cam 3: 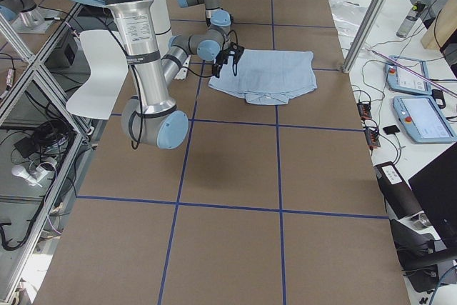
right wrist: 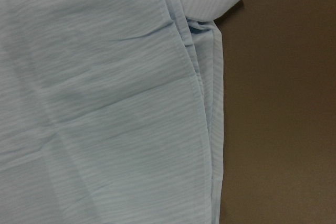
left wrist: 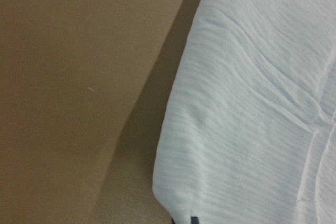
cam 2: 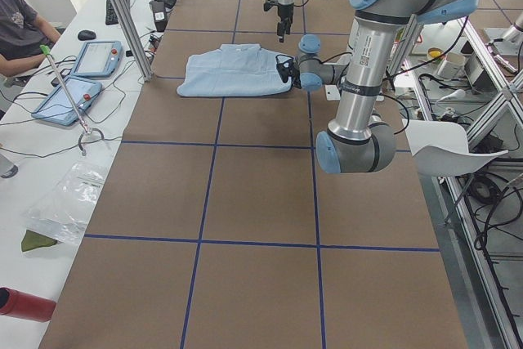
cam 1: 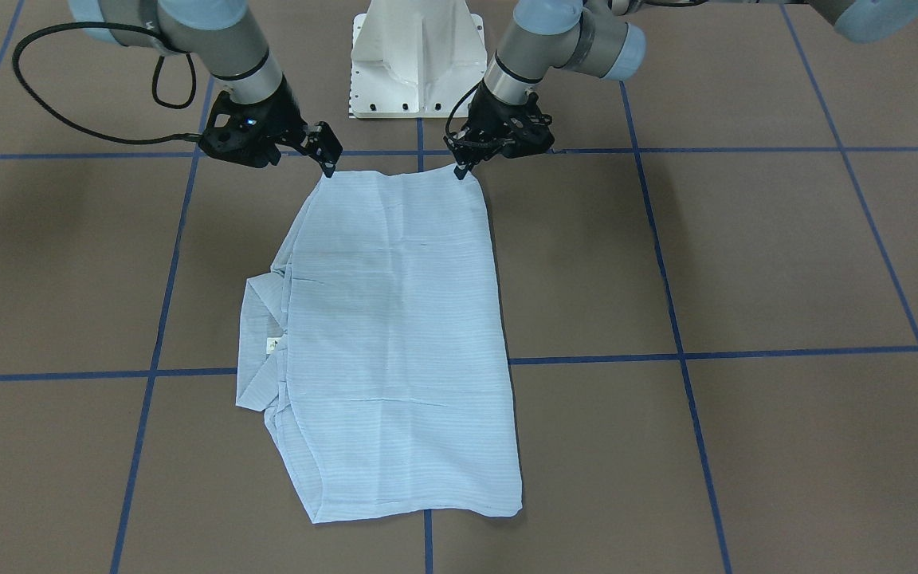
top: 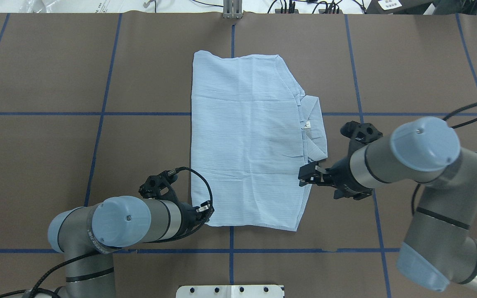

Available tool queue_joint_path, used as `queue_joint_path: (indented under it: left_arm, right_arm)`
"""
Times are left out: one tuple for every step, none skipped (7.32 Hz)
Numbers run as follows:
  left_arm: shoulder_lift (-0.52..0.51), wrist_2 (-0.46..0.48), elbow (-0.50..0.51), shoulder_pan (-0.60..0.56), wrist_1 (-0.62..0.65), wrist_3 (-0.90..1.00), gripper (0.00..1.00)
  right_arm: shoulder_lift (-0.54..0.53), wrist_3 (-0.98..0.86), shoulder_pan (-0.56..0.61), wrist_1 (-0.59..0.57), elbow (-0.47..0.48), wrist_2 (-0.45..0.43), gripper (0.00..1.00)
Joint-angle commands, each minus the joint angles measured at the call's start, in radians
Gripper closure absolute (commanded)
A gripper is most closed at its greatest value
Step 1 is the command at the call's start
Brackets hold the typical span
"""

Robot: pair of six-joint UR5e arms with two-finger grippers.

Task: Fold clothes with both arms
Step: 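Lower the right gripper onto the near edge beside the left gripper and grasp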

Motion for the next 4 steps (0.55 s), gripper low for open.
queue_joint_path:
  left_arm:
    - [0.000,-0.002,0.000,0.001,-0.001,0.009,1.00]
    - [0.000,-0.002,0.002,0.001,-0.001,0.009,1.00]
    - [0.000,-0.002,0.002,0.001,-0.002,0.009,1.00]
    - [0.000,0.000,0.002,0.001,-0.002,0.009,1.00]
  right_arm:
    - [0.021,0.172,-0.147,0.016,-0.047,-0.196,0.00]
    - [0.024,0.220,-0.158,0.072,-0.088,-0.206,0.00]
    - [0.025,0.234,-0.158,0.088,-0.096,-0.206,0.00]
    - [0.040,0.246,-0.149,0.087,-0.106,-0.207,0.00]
